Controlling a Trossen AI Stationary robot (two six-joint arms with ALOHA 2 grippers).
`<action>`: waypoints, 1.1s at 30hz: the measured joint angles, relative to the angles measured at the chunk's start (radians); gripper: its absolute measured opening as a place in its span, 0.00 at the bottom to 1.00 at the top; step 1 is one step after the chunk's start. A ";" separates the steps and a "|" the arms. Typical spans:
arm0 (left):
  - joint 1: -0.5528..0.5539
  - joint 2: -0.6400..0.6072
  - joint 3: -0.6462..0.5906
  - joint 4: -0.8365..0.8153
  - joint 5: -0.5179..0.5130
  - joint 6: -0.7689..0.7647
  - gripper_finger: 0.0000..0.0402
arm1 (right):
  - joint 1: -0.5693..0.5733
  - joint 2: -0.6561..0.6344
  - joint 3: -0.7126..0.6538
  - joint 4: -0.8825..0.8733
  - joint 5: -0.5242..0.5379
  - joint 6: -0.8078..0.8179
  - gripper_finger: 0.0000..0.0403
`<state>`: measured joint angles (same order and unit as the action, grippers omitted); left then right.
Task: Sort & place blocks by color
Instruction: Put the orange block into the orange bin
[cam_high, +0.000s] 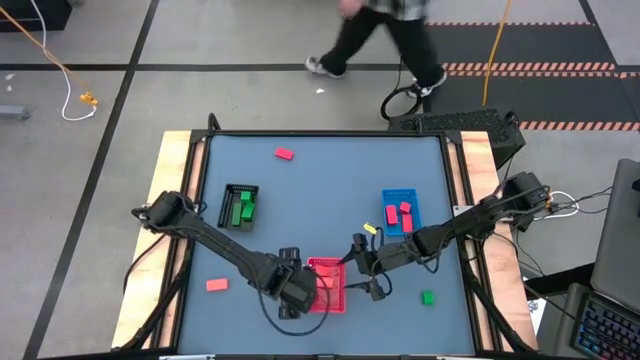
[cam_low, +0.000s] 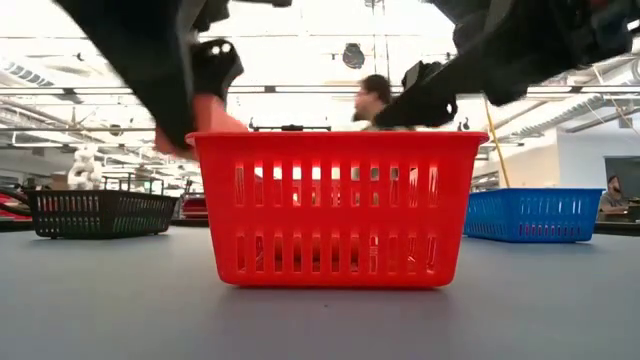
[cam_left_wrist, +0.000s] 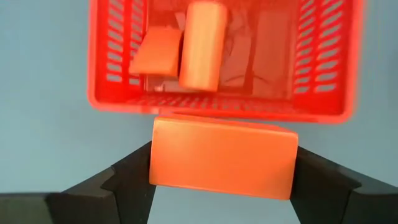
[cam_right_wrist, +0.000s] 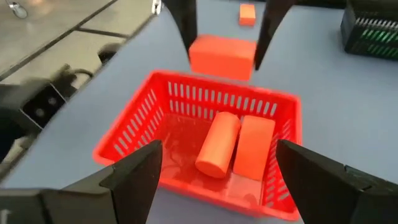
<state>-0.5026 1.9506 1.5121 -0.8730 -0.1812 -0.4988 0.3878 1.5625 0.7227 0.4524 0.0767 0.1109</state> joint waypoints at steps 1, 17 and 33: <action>0.000 0.000 0.014 -0.006 -0.003 0.000 0.72 | 0.000 -0.022 0.000 -0.011 0.000 0.003 0.76; 0.009 0.000 0.068 0.150 -0.030 0.016 0.92 | 0.025 -0.337 0.001 -0.339 0.009 0.092 0.76; -0.014 0.000 0.068 -0.254 0.129 -0.200 0.63 | 0.026 -0.333 0.001 -0.391 0.031 0.087 0.76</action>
<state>-0.5168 1.9503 1.5799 -1.1274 -0.0520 -0.6989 0.4141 1.2293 0.7235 0.0610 0.1078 0.1978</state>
